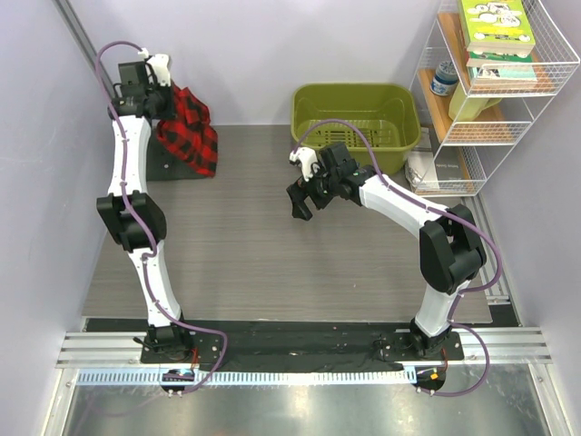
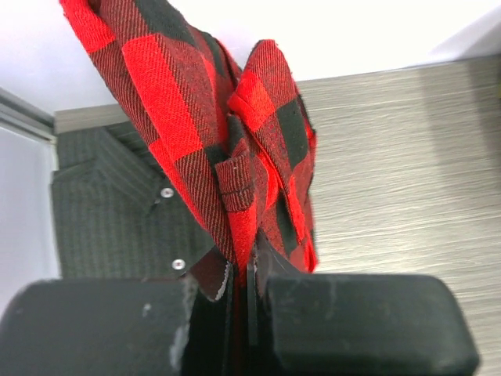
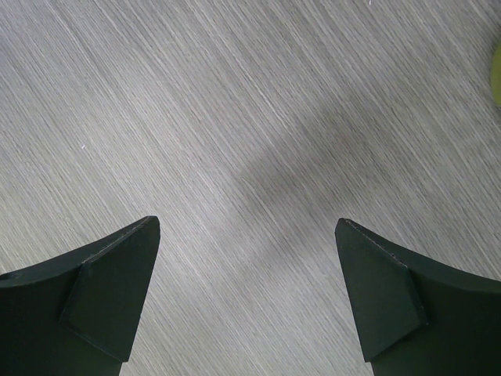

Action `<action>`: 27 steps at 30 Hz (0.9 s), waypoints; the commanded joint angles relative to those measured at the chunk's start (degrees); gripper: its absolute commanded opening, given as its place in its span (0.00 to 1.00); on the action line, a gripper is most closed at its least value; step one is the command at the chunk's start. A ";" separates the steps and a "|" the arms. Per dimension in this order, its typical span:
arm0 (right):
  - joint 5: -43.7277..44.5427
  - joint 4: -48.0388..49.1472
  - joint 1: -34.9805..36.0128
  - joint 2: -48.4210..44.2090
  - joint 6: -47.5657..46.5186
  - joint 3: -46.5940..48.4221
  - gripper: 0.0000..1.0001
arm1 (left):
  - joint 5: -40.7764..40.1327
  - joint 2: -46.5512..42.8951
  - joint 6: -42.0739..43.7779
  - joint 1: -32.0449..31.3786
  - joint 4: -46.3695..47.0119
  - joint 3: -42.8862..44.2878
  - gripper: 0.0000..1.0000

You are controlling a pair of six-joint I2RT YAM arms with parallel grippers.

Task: Fold and stack the long sleeve shirts
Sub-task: Neatly place the folded shirt to the corner

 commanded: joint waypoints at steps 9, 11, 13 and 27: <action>-0.50 0.40 0.44 0.09 0.07 3.53 1.00 | -1.66 2.59 10.19 4.00 10.48 -1.57 0.01; -0.41 0.31 0.44 0.27 0.07 3.62 1.00 | -0.34 2.68 10.89 5.05 14.17 -3.07 0.01; -0.32 0.22 0.44 0.36 0.07 3.62 1.00 | -0.25 3.47 11.86 5.58 15.66 -3.61 0.00; 0.65 -0.48 0.44 0.53 -0.63 3.97 1.00 | -6.63 9.97 17.21 8.57 21.65 -5.36 0.42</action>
